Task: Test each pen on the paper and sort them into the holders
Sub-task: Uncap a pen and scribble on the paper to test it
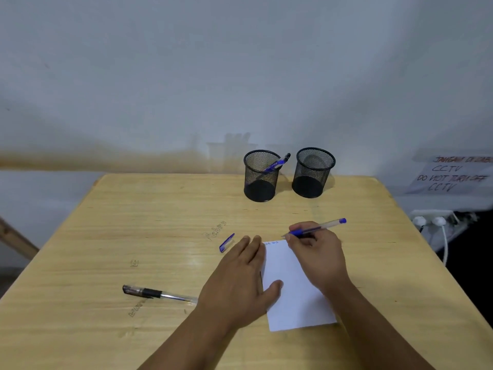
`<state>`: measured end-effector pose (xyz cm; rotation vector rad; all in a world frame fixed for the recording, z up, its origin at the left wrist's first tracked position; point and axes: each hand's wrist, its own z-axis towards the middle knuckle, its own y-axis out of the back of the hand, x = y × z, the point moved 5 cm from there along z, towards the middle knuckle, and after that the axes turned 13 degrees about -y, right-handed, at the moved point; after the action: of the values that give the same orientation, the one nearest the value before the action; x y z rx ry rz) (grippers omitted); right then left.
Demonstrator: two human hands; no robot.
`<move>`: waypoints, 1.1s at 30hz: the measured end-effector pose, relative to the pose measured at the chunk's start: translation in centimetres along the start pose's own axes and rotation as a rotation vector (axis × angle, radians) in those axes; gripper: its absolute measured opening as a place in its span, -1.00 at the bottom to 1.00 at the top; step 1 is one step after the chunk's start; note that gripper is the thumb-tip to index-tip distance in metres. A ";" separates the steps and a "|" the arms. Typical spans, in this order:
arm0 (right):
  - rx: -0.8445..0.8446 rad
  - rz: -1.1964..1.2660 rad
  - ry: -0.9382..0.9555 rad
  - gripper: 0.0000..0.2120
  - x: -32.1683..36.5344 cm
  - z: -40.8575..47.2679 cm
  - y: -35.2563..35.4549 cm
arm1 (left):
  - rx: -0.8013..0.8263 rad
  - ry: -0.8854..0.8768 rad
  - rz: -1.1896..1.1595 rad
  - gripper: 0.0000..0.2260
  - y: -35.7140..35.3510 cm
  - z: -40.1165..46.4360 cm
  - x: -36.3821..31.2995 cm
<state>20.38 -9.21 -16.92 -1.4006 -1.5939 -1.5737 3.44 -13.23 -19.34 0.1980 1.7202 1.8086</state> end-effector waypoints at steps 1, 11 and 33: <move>-0.009 -0.022 0.009 -0.92 0.0 0.1 -0.1 | -0.004 0.002 -0.004 -0.24 0.0 0.0 0.0; -0.091 -0.067 0.117 -0.91 -0.8 0.2 -0.5 | 0.000 0.003 0.004 -0.22 0.0 0.1 0.1; -0.109 -0.103 0.204 -0.89 -0.8 0.2 -0.5 | -0.016 0.007 -0.010 -0.24 0.4 0.0 -0.2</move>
<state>20.33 -9.15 -17.89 -1.1845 -1.4989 -1.8244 3.47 -13.38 -18.88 0.1759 1.7081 1.8178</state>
